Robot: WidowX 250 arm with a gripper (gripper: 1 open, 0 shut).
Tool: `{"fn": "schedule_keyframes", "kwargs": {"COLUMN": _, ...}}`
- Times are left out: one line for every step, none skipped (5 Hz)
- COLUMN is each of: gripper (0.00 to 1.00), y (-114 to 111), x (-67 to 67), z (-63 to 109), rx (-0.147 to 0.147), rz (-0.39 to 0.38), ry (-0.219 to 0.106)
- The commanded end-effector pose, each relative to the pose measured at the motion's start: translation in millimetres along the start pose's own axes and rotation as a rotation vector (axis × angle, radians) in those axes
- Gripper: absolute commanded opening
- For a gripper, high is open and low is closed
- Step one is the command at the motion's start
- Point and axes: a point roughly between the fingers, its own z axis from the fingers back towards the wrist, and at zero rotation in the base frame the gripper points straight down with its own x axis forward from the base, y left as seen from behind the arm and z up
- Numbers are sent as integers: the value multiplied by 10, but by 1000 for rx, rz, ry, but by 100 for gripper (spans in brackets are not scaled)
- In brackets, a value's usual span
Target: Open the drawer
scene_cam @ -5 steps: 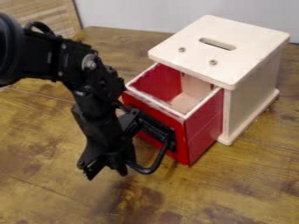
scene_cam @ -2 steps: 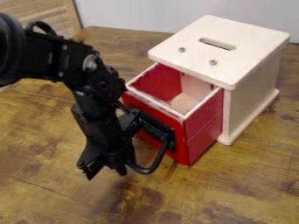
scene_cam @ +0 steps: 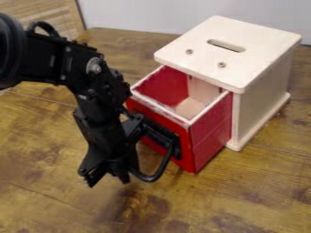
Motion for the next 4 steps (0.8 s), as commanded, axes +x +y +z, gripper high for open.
{"fn": "schedule_keyframes", "kwargs": {"gripper": 0, "y": 95, "x": 475, "z": 199, "rx": -15, "rz": 199, "ry": -58}}
{"fn": "schedule_keyframes", "kwargs": {"gripper": 0, "y": 115, "x": 520, "z": 206, "rx": -8, "rz": 210, "ry": -67}}
{"fn": "schedule_keyframes", "kwargs": {"gripper": 100, "y": 134, "x": 527, "z": 229, "rx": -3, "rz": 208, "ry": -74}}
{"fn": "schedule_keyframes", "kwargs": {"gripper": 100, "y": 182, "x": 532, "z": 177, "rx": -1, "rz": 200, "ry": -103}}
